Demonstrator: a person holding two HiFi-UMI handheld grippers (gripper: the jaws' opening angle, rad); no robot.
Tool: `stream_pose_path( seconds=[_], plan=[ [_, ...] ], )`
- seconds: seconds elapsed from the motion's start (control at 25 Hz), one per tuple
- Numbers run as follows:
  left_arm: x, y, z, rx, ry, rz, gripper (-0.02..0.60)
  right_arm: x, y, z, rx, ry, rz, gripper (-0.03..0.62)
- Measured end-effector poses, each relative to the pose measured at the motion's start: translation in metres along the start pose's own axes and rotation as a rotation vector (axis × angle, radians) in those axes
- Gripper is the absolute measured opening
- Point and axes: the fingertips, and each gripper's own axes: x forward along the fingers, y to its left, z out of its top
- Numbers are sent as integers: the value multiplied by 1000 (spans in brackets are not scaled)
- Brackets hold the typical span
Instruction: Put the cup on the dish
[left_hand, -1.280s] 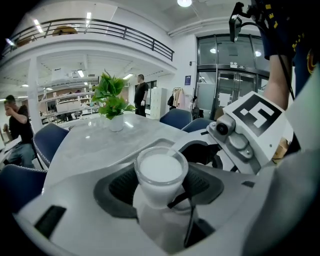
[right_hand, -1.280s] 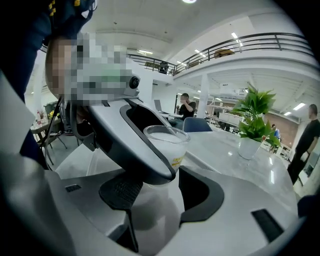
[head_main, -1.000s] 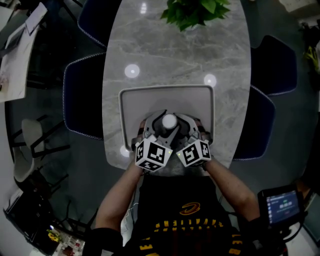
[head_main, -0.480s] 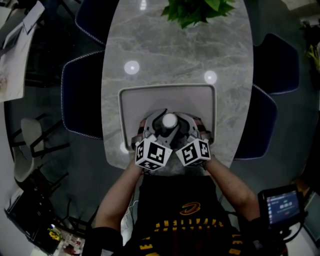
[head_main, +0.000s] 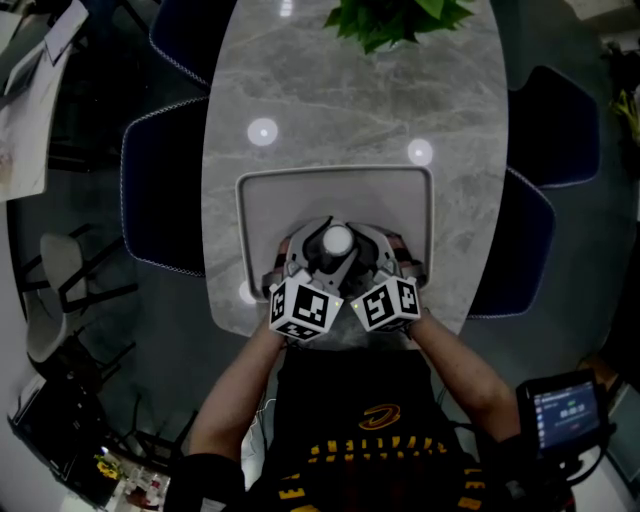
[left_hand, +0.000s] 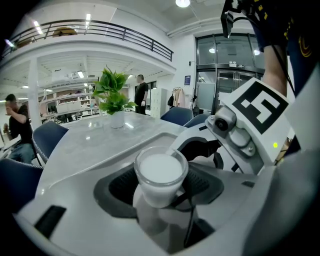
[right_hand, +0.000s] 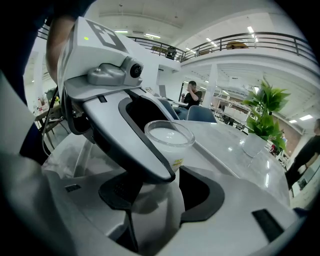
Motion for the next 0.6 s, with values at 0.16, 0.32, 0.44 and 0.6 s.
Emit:
stream_pose_path(
  seconds=[0.16,0.32,0.44,0.6],
  plan=[
    [2,0,1,8,-2,5,264,0,-2,-2,-4,4,-4,232],
    [4,3,-1,-13,-8,28,265,3,-3,-4,-5,11,-6,232],
    [3,6,-4,-47,-15,37,284,3,-2,-5,8,8,1,232],
    [3,6,-5,-48,-13,40,291,1,-5,-8,22,7,-5,232]
  ],
)
